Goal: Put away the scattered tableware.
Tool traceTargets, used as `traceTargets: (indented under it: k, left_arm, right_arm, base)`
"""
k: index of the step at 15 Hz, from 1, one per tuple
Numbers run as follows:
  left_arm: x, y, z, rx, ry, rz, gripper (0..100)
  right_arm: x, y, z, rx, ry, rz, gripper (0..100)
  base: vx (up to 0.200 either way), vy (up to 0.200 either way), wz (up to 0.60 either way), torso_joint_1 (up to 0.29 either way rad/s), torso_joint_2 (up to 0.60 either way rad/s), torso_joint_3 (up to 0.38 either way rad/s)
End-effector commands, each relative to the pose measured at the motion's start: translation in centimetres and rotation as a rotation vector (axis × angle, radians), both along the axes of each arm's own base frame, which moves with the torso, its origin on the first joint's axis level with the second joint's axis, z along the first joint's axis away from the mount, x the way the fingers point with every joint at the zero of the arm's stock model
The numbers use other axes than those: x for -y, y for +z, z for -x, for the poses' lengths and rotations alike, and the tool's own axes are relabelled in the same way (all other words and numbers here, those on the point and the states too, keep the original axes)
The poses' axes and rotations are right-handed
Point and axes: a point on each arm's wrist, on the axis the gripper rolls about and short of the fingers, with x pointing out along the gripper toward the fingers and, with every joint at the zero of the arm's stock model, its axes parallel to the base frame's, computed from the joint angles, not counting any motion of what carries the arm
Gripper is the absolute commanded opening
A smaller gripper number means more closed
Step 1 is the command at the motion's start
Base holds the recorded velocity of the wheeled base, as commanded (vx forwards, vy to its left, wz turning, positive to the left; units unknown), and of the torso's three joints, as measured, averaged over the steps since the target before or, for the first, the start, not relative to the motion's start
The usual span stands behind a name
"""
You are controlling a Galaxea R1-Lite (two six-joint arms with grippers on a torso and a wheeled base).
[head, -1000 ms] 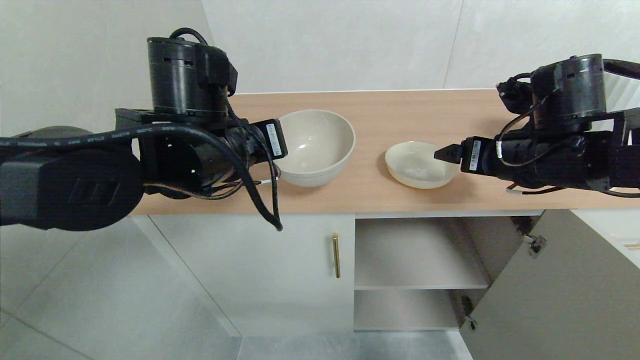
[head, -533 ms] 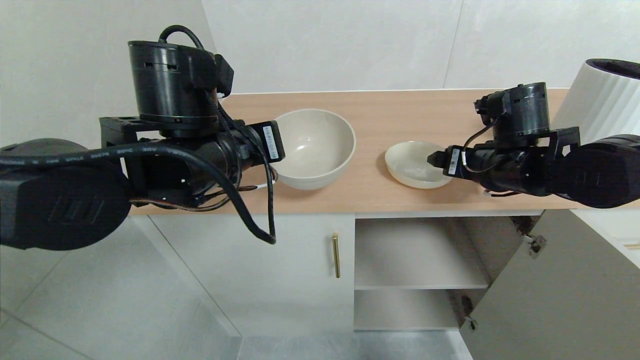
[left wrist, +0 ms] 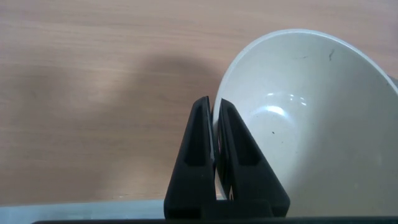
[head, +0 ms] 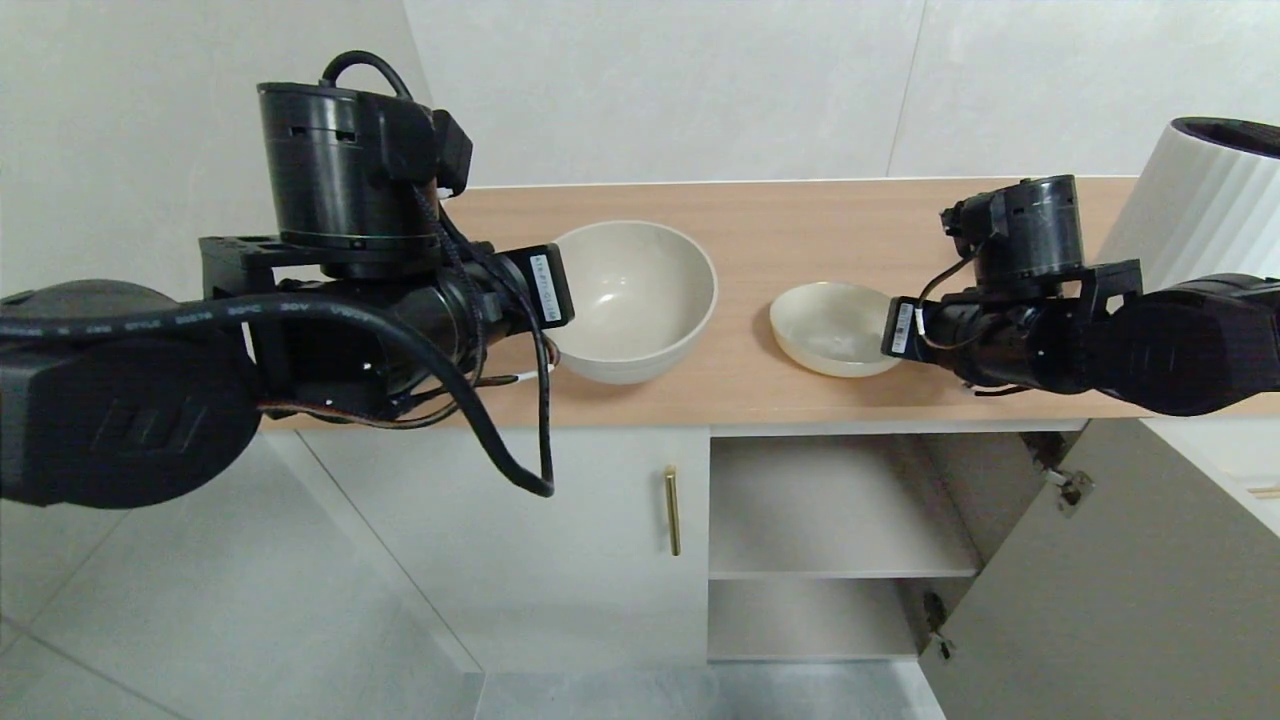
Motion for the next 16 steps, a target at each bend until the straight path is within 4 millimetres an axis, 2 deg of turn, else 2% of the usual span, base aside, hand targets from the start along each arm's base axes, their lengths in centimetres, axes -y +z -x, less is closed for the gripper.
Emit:
traceTargets:
  k: [1, 4, 6, 10, 12, 16]
  left_arm:
    - [0.1, 0.1, 0.1, 0.005, -0.005, 0.003, 0]
    - [0.2, 0.1, 0.2, 0.007, -0.006, 0.006, 0]
    - [0.7, 0.2, 0.3, 0.035, -0.018, 0.024, 0]
    - [1.6, -0.5, 1.4, 0.016, -0.062, 0.004, 0]
    - [1.8, -1.3, 2.3, -0.006, -0.081, -0.013, 0]
    - [1.6, -2.2, 3.6, -0.035, -0.104, -0.034, 0]
  right_arm:
    - [0.0, 0.1, 0.1, 0.004, 0.003, -0.004, 0]
    - [0.5, 1.2, 0.6, 0.026, -0.003, -0.031, 0]
    - [1.7, 3.0, 2.2, 0.055, 0.039, -0.073, 0]
    - [4.4, 5.5, 8.7, 0.001, 0.245, -0.143, 0]
    - [5.1, 4.9, 10.8, -0.065, 0.280, -0.134, 0]
    - [5.7, 2.3, 12.1, -0.164, 0.293, -0.098, 0]
  base:
    - [0.000, 0.000, 0.00, 0.000, 0.00, 0.000]
    - [0.000, 0.000, 0.00, 0.000, 0.00, 0.000]
    - [0.000, 0.000, 0.00, 0.000, 0.00, 0.000]
    - [0.000, 0.000, 0.00, 0.000, 0.00, 0.000]
    - [0.000, 0.000, 0.00, 0.000, 0.00, 0.000]
    - [0.000, 0.000, 0.00, 0.000, 0.00, 0.000]
